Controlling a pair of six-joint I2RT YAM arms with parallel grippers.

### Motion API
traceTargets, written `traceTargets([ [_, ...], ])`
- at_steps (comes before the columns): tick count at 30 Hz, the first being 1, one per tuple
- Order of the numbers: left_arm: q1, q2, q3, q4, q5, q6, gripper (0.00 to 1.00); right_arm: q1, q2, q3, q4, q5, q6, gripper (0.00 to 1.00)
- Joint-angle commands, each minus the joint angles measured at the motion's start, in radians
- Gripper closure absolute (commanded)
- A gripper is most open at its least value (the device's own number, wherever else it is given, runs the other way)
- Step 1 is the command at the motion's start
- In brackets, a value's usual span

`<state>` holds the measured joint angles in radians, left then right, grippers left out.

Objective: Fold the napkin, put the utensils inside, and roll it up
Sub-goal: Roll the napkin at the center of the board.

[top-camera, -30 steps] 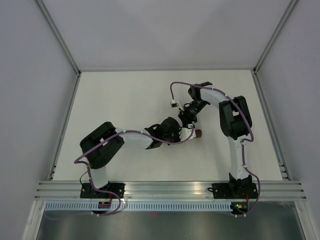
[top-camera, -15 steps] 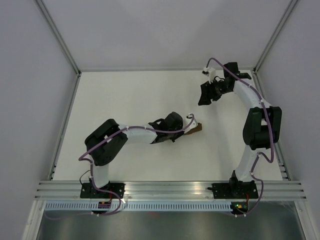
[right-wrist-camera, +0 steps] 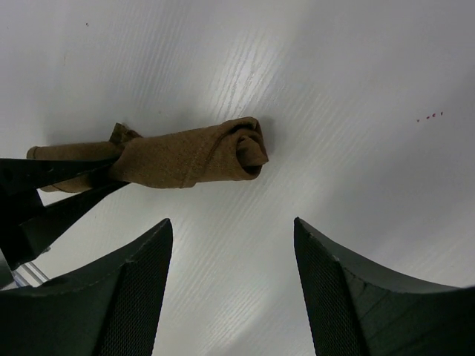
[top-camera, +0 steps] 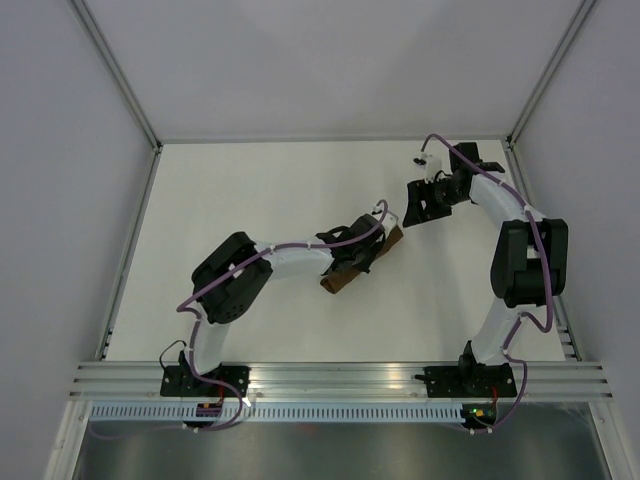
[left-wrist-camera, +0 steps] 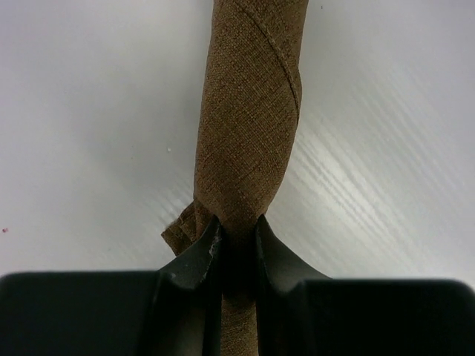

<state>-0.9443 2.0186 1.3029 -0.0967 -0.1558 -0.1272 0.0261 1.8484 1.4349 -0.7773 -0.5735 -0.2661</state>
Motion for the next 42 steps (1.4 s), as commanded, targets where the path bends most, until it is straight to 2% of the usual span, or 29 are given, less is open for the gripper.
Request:
traceTargets([
  [1, -0.014, 0.1, 0.056, -0.155, -0.013, -0.201, 0.83, -0.002, 0.017, -0.01, 0.018, 0.018, 0.082, 0.29],
  [12, -0.027, 0.169, 0.13, -0.205, -0.041, -0.362, 0.68, 0.05, 0.126, -0.024, 0.085, 0.052, 0.188, 0.3],
  [18, -0.031, 0.19, 0.159, -0.202, -0.031, -0.41, 0.64, 0.081, 0.166, 0.024, 0.108, 0.077, 0.24, 0.32],
  [25, -0.031, 0.21, 0.2, -0.202, -0.011, -0.448, 0.63, 0.095, 0.235, 0.085, 0.116, 0.078, 0.263, 0.36],
  [42, -0.033, 0.232, 0.248, -0.195, 0.016, -0.494, 0.6, 0.144, 0.334, 0.248, 0.125, 0.106, 0.298, 0.36],
])
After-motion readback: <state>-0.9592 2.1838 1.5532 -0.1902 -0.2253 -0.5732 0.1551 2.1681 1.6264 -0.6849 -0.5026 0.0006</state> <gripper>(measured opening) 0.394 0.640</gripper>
